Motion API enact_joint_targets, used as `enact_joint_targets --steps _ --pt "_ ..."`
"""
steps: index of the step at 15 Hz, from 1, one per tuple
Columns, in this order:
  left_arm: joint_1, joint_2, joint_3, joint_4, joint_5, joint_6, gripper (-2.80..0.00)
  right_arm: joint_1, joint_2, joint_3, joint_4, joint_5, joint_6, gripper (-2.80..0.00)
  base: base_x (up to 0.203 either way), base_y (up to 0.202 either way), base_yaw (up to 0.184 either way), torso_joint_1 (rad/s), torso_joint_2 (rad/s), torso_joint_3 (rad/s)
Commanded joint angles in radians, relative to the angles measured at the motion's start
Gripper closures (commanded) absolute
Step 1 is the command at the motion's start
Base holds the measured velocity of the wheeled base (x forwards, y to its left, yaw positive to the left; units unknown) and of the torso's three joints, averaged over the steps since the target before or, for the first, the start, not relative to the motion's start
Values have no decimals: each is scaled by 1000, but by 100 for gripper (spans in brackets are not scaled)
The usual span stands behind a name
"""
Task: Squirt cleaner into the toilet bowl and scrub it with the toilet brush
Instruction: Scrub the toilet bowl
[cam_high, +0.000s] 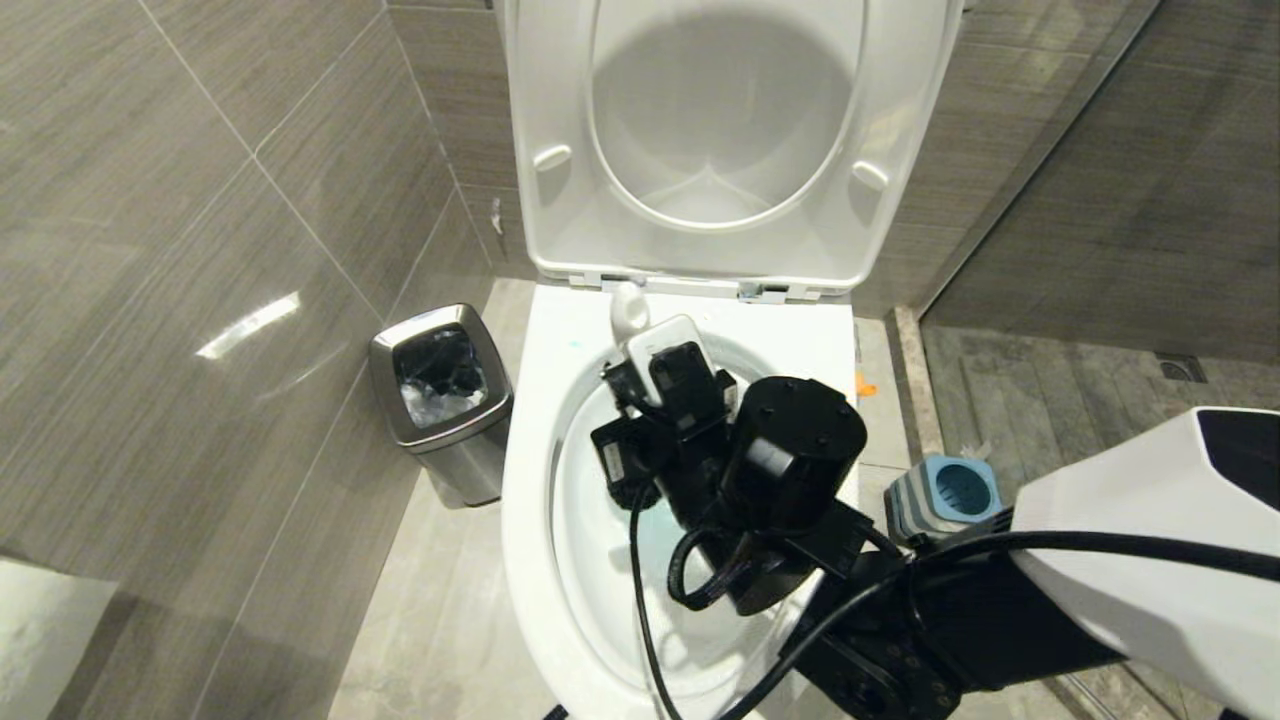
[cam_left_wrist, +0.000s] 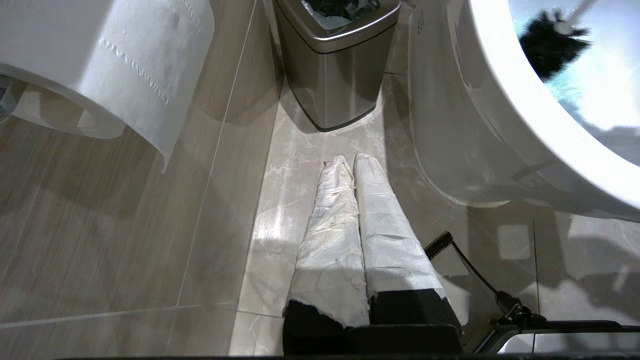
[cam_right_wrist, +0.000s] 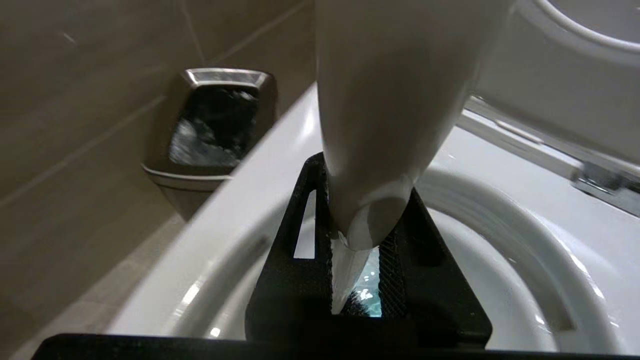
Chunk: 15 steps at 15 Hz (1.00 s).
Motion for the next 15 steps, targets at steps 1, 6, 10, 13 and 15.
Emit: enact_joint_targets --steps 1,6,10,13,15 --pt "0 -1 0 0 1 0 0 44 58 -89 0 -7 2 0 0 0 0 0 0 0" --pt "0 -1 0 0 1 0 0 19 74 -151 45 -25 0 0 0 0 0 0 0 0" --pt "0 -1 0 0 1 0 0 -62 76 -143 46 -28 -5 0 0 0 0 0 0 0" --pt "0 -1 0 0 1 0 0 -97 73 -150 47 -26 -5 0 0 0 0 0 0 0" --pt "0 -1 0 0 1 0 0 -101 86 -145 49 -25 -5 0 0 0 0 0 0 0"
